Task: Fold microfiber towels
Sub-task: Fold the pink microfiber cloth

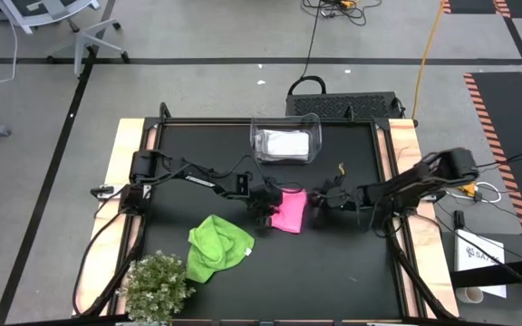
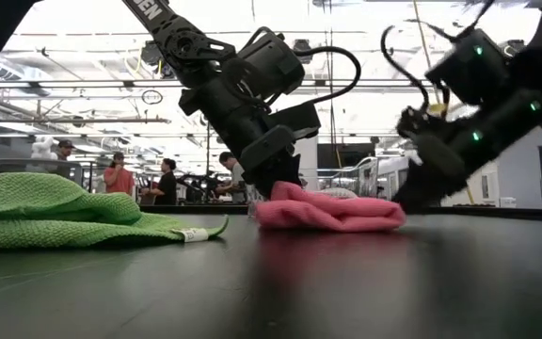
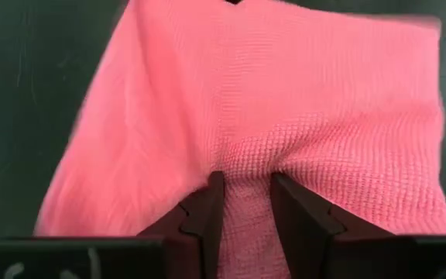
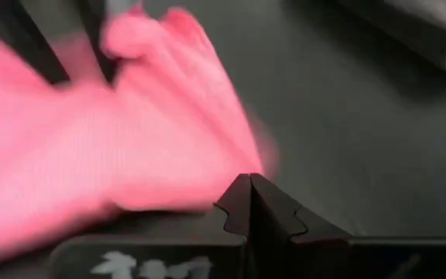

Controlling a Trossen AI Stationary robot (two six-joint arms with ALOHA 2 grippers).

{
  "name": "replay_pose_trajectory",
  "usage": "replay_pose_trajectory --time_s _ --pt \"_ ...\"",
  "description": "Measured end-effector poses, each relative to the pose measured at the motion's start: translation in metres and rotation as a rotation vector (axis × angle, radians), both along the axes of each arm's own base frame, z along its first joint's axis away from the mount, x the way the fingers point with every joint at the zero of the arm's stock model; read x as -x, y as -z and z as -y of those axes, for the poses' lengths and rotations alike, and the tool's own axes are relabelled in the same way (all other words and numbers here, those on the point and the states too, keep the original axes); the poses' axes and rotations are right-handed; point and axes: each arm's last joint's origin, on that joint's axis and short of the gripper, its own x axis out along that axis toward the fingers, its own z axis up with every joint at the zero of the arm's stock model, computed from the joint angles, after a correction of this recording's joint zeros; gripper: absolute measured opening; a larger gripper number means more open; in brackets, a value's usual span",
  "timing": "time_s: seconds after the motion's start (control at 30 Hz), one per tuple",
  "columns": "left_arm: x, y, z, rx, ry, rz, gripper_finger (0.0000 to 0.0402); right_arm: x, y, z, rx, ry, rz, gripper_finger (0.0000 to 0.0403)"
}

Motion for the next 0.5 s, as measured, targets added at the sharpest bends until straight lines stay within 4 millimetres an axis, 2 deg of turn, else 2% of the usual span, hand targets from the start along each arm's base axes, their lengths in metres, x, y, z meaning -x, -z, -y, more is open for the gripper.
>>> replay_pose_trajectory --time_s 0.13,0.3,0.37,0.5 --pt "0.0 0.0 0.0 0.013 -0.019 0.003 0.0115 -0.013 -0.024 -0.003 -0.071 -0.044 0.118 0.0" --pt "-0.002 -0.001 0.0 0.023 -0.035 0.022 0.0115 -0.028 -0.041 -0.015 -0.105 -0.097 0.174 0.0" --pt "-0.002 -0.001 0.0 0.027 -0.038 0.025 0.0115 -0.032 -0.043 -0.021 -0.11 -0.115 0.166 0.0" --pt "-0.003 -0.002 0.0 0.031 -0.044 0.036 0.0115 -0.035 -0.031 -0.029 -0.148 -0.113 0.129 0.0"
